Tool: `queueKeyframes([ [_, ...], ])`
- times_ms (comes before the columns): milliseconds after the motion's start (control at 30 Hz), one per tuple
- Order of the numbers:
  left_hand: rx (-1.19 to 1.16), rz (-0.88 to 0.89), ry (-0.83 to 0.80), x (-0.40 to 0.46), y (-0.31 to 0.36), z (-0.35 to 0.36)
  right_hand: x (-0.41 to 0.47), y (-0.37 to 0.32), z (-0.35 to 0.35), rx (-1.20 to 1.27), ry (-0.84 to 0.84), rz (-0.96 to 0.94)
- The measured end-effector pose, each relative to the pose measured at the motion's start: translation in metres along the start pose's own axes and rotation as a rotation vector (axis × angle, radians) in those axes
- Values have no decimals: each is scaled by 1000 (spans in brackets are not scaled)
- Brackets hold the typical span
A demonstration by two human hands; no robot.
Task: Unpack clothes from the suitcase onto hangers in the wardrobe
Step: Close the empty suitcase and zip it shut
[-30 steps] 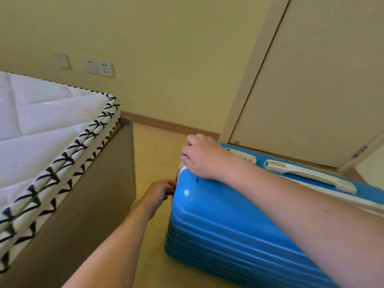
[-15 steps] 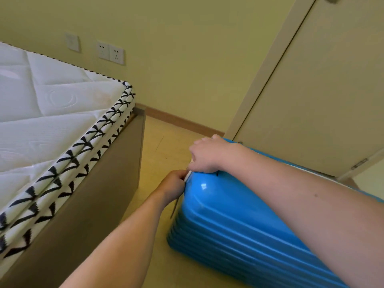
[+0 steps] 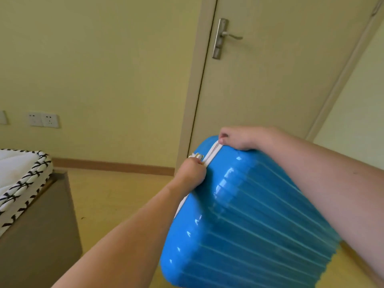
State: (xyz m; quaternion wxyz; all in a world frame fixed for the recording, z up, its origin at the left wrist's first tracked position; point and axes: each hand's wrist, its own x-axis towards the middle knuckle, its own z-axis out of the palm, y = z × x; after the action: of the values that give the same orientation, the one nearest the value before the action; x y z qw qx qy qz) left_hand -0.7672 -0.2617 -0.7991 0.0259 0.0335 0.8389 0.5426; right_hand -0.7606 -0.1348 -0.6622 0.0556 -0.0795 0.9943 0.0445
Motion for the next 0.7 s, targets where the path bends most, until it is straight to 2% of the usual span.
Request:
queueKeyframes([
  [133, 139, 62, -21, 12, 48, 46, 1, 57, -4, 2, 81, 94],
  [233, 172, 9, -1, 14, 71, 79, 1, 98, 7, 7, 207, 158],
  [433, 46, -56, 30, 11, 136, 112, -3, 164, 10, 168, 614, 273],
  [567, -1, 14, 53, 24, 181, 111, -2, 191, -5, 339, 816, 359],
  [600, 48, 33, 73, 31, 190, 112, -3, 196, -5, 441, 830, 355],
  [667, 388, 84, 78, 23, 212, 112, -7, 202, -4, 668, 814, 330],
  [700, 475, 108, 72, 22, 223, 109, -8, 202, -3, 739, 783, 316],
])
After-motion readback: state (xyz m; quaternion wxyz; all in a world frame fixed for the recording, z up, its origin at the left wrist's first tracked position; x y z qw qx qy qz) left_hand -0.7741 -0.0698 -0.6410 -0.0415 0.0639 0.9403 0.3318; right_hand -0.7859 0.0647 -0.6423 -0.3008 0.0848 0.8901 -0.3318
